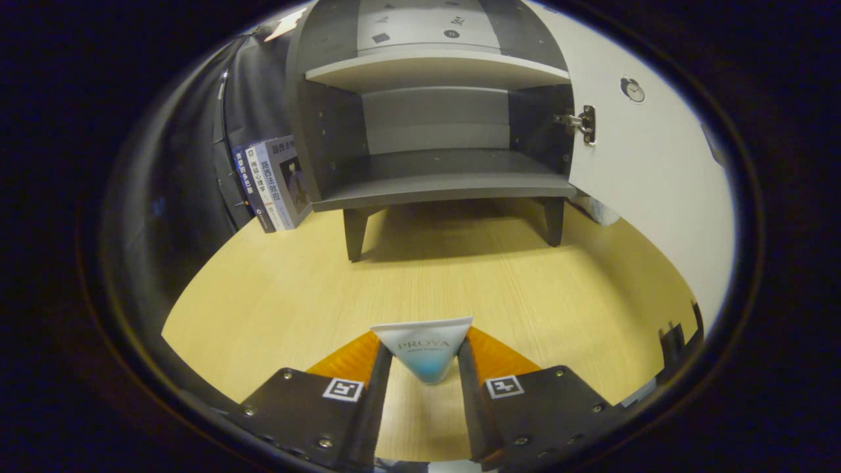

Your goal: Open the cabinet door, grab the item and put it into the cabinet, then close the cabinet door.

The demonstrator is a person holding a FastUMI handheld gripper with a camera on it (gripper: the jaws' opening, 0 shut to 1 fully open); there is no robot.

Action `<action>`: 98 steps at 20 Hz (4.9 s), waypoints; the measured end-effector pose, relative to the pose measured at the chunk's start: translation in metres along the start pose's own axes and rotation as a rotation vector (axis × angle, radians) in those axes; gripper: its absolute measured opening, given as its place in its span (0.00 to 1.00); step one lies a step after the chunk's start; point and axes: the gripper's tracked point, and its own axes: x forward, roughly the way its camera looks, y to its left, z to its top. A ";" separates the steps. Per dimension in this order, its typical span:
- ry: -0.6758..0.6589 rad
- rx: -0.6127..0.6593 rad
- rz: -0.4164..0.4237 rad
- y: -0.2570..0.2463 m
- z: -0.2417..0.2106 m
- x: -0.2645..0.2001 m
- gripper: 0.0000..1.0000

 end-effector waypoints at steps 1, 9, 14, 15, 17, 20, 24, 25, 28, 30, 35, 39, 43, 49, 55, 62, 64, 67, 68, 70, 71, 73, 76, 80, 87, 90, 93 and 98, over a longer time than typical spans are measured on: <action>0.003 -0.003 0.002 0.000 0.000 0.000 0.53; -0.047 0.001 0.011 0.002 0.044 -0.022 0.53; -0.097 0.002 0.030 0.007 0.118 -0.053 0.53; -0.110 0.000 0.032 0.007 0.136 -0.059 0.53; -0.145 -0.011 0.039 0.008 0.177 -0.072 0.53; -0.209 -0.011 0.058 0.013 0.240 -0.087 0.53; -0.271 -0.066 0.051 0.015 0.303 -0.090 0.53; -0.288 -0.072 0.052 0.016 0.315 -0.091 0.53; -0.328 -0.076 0.059 0.020 0.353 -0.083 0.52; -0.344 -0.073 0.065 0.020 0.374 -0.070 0.52; -0.369 -0.074 0.039 0.007 0.412 -0.029 0.52; -0.370 -0.054 0.020 0.000 0.426 0.005 0.52; -0.367 -0.044 0.013 -0.003 0.429 0.011 0.52; -0.358 -0.021 0.015 -0.010 0.431 0.012 0.55; -0.396 0.003 0.013 -0.011 0.441 0.007 0.72; -0.452 0.034 -0.007 -0.021 0.455 -0.014 0.85; -0.466 0.035 0.001 -0.020 0.456 -0.028 0.90; -0.487 0.035 -0.003 -0.021 0.452 -0.059 0.98; -0.501 0.028 -0.008 -0.021 0.449 -0.073 0.98; -0.502 0.008 -0.009 -0.017 0.436 -0.102 0.98; -0.501 -0.004 -0.012 -0.016 0.425 -0.121 0.98; -0.510 -0.023 -0.027 -0.016 0.411 -0.152 0.98; -0.525 -0.030 -0.054 -0.018 0.383 -0.206 0.99; -0.523 -0.003 -0.101 -0.032 0.347 -0.267 0.98; -0.527 0.080 -0.239 -0.094 0.290 -0.369 0.99; -0.513 0.106 -0.326 -0.140 0.262 -0.407 0.98; -0.491 0.125 -0.413 -0.191 0.242 -0.426 0.99; -0.478 0.153 -0.480 -0.258 0.231 -0.431 0.99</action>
